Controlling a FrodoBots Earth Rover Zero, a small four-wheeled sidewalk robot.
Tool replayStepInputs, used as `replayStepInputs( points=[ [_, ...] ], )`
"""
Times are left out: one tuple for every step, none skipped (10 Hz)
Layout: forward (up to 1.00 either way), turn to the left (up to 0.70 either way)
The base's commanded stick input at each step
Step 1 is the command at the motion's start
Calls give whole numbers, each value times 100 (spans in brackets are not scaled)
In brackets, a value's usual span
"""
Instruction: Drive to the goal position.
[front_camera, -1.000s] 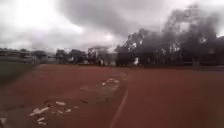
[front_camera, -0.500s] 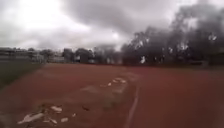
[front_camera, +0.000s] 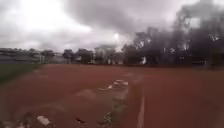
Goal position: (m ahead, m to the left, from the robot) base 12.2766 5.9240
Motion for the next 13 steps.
replayStepInputs(
  points=[
    [70,0],
    [70,0],
    [70,0],
    [70,0],
    [70,0],
    [70,0],
    [70,0],
    [70,0],
    [70,0],
    [70,0],
    [70,0],
    [70,0],
    [70,0]
  ],
)
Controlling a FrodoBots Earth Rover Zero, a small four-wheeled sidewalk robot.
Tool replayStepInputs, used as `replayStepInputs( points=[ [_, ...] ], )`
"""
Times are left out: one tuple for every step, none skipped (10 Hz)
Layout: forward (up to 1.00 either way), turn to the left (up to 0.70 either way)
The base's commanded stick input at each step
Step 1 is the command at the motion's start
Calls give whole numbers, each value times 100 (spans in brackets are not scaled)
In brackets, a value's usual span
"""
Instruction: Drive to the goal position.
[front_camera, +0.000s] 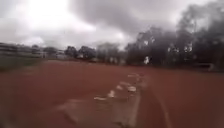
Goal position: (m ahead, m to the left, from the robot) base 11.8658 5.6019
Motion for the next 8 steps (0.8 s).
replayStepInputs(
  points=[
    [70,0],
    [70,0],
    [70,0],
    [70,0],
    [70,0],
    [70,0],
    [70,0],
    [70,0]
  ],
)
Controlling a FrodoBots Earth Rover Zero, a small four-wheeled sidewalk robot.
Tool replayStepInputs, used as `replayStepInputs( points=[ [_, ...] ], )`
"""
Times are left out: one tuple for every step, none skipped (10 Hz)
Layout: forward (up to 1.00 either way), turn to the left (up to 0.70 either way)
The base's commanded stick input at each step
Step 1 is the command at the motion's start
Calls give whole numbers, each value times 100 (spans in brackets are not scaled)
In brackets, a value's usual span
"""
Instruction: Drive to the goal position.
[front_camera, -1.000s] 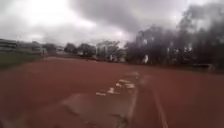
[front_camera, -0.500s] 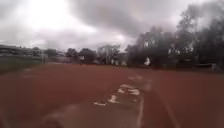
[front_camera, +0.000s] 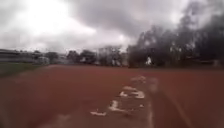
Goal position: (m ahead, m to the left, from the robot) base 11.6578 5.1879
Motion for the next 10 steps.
replayStepInputs(
  points=[
    [70,0],
    [70,0],
    [70,0],
    [70,0],
    [70,0],
    [70,0],
    [70,0],
    [70,27],
    [70,33],
    [70,35]
  ],
)
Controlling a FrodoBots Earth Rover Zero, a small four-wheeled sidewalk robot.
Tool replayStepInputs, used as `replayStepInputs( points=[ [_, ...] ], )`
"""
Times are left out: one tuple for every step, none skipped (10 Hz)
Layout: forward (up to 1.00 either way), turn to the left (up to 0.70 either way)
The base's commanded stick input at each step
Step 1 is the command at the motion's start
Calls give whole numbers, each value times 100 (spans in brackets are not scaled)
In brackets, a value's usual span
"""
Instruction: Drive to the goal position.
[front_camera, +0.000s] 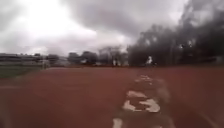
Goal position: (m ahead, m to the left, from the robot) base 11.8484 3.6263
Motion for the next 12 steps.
replayStepInputs(
  points=[
    [70,35],
    [70,35],
    [70,35],
    [70,35],
    [70,35],
    [70,35],
    [70,35],
    [70,35],
    [70,35],
    [70,35],
    [70,35],
    [70,35]
  ],
)
